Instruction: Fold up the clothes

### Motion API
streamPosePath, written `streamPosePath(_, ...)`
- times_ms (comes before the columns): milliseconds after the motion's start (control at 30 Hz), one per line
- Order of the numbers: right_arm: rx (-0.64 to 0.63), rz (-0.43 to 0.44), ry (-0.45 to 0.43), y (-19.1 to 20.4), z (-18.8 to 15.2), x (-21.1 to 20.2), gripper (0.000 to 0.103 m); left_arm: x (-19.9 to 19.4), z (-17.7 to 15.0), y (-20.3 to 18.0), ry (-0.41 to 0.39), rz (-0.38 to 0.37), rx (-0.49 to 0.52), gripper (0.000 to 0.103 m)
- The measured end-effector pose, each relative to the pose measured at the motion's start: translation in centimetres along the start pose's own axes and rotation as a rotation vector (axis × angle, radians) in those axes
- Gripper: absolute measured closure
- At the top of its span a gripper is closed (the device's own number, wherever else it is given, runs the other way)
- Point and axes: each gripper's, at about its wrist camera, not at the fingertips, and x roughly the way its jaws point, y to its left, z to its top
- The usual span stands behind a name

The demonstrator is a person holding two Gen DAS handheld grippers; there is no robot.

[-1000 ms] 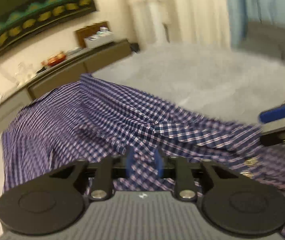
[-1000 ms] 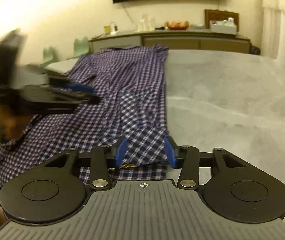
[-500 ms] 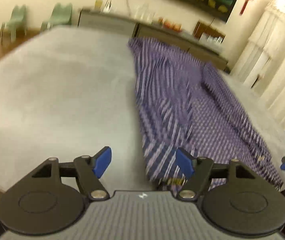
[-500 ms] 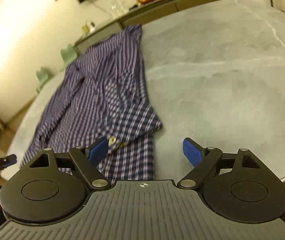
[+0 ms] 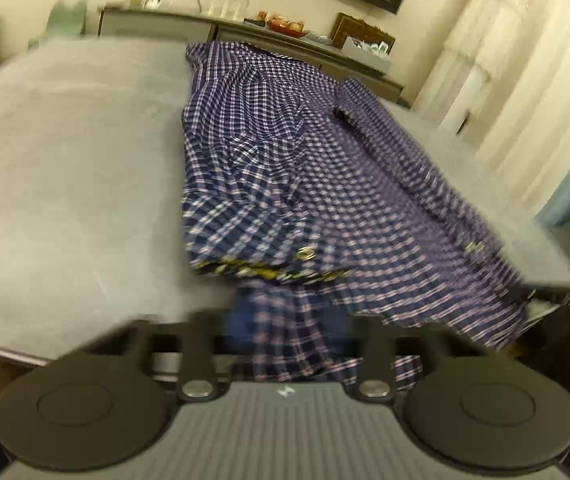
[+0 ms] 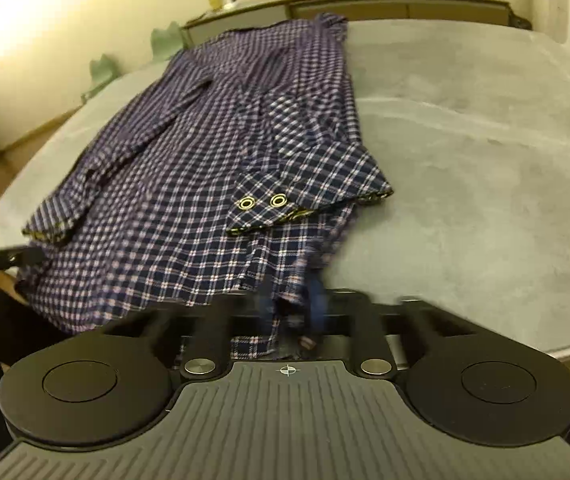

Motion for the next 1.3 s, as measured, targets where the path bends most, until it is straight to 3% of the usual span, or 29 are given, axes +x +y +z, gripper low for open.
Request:
streamPosePath(100,-0.014,0.013,-0.012,0.1,0.6,-0.8,0.097,-0.6,0.5,0.2,0.007,-0.032,-0.005,0.099)
streamPosePath(233,-0.007,0.080,-0.047,-0.2,3.2,-2.2,0.098,-1.8,3.1,0.8,-0.013,-0.134,-0.050,0.100)
streamPosePath(367,0.024,0.162,-0.098,-1.5,9.0,-2.5,0.098,-1.9,10.4,2.7,-0.087,-0.216,-0.153,0.100)
streamPosePath(433,0.055,0.185,-0.133,-3.0,13.3,-1.1,0.098,-0.5,15.1,4.4,-0.130,-0.204,-0.233,0.100)
streamPosePath(500,0.116,0.175,-0.165,-5.3,18.1,2.0,0.098,2.3,18.9,6.2,-0.160,-0.134,-0.299,0.099)
streamPosePath(567,0.201,0.149,-0.190,-7.5,22.2,6.1,0.095,6.1,21.4,8.2,-0.140,-0.048,-0.371,0.098)
streamPosePath(600,0.247,0.141,-0.184,-8.5,23.5,8.3,0.072,8.0,21.9,8.7,-0.115,-0.018,-0.385,0.095)
streamPosePath(633,0.288,0.139,-0.151,-9.6,24.3,10.6,0.040,9.6,22.2,9.1,-0.089,0.009,-0.393,0.088)
streamPosePath(667,0.322,0.134,-0.127,-10.5,24.9,12.5,0.032,9.7,22.1,9.6,-0.096,0.011,-0.397,0.084)
streamPosePath(733,0.344,0.114,-0.137,-11.6,24.2,13.7,0.033,8.3,20.9,10.2,-0.152,-0.008,-0.389,0.068)
streamPosePath(800,0.331,0.154,-0.173,-12.2,22.4,13.2,0.026,6.2,18.9,9.8,-0.215,0.018,-0.318,0.053)
streamPosePath(900,0.309,0.168,-0.130,-12.2,21.0,13.2,0.023,5.1,15.7,8.7,-0.231,0.116,-0.221,0.049)
streamPosePath(1000,0.213,0.183,-0.093,-10.4,20.1,14.1,0.017,6.2,13.3,7.8,-0.155,0.132,-0.221,0.047)
streamPosePath(1067,0.185,0.192,-0.068,-9.7,19.6,14.7,0.029,7.4,12.8,6.9,-0.118,0.127,-0.203,0.047)
streamPosePath(1133,0.177,0.249,-0.050,-9.1,19.4,14.8,0.077,7.8,12.5,5.9,-0.123,0.153,-0.140,0.050)
streamPosePath(1167,0.166,0.252,-0.050,-8.9,19.3,14.4,0.081,8.1,12.7,5.5,-0.130,0.153,-0.112,0.053)
streamPosePath(1233,0.137,0.252,-0.050,-8.5,19.1,13.6,0.086,8.4,13.1,5.1,-0.138,0.126,-0.086,0.083)
streamPosePath(1300,0.116,0.246,-0.039,-8.5,18.2,12.2,0.090,8.3,13.3,5.2,-0.139,0.079,-0.088,0.085)
